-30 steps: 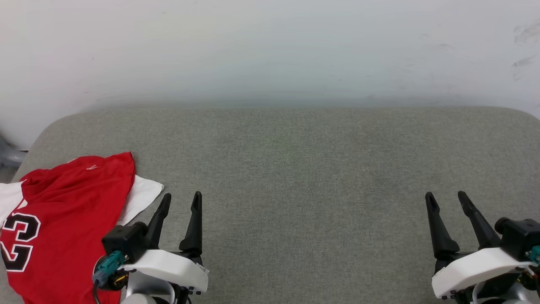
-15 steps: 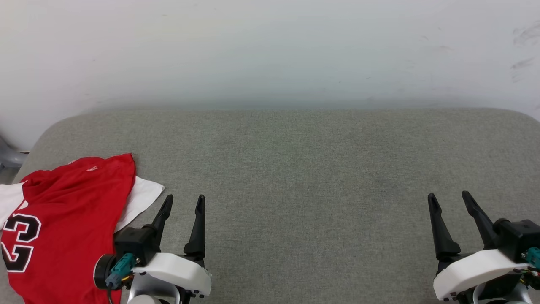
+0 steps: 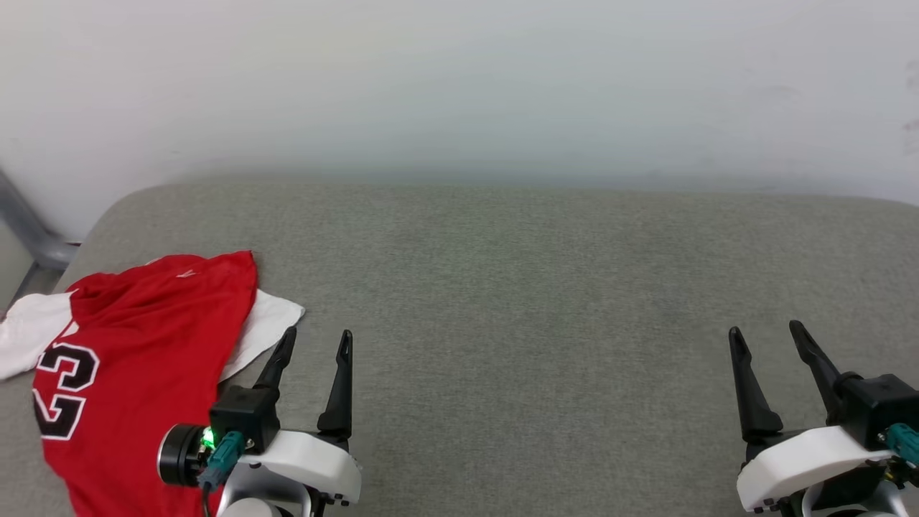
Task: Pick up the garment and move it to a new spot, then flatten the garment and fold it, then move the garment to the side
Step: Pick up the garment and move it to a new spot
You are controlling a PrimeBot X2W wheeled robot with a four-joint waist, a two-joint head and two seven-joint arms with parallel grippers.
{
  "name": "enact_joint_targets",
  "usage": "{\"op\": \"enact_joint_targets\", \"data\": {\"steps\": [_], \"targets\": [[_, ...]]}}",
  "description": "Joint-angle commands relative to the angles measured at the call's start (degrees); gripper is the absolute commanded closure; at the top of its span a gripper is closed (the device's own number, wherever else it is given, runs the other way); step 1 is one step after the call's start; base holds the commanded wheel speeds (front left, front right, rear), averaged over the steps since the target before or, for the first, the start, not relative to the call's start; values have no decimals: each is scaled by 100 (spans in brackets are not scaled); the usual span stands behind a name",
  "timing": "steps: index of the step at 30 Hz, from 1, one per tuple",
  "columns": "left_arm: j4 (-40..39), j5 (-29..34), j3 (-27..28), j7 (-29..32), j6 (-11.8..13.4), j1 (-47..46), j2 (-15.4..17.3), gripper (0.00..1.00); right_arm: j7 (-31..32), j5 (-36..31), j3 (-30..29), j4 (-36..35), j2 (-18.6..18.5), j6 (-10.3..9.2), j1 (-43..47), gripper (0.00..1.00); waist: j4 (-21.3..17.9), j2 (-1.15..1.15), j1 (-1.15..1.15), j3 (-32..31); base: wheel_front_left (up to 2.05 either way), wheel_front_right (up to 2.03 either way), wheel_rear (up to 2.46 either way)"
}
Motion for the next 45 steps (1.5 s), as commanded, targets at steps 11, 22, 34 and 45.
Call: {"op": "enact_joint_targets", "data": {"steps": [11, 22, 34, 45], "targets": [[-40, 371, 64, -147, 55, -102, -32, 0, -142, -396, 231, -15, 9, -2, -12, 0, 970, 0, 0, -18, 0, 0, 0], [-18, 371, 202, -164, 93, -97, -35, 0, -248, -234, 395, 98, 8, -3, -139, 0, 1916, 0, 0, -7, 0, 0, 0], [-50, 365, 392, -164, 111, -39, 26, 0, -348, -53, 449, 206, 7, -3, -252, 0, 2475, 0, 0, 39, 0, 0, 0], [148, 249, 492, -164, 62, -496, 8, 0, -279, -116, 424, 111, 7, -3, -343, 0, 2444, 0, 0, 245, 0, 0, 0]]}}
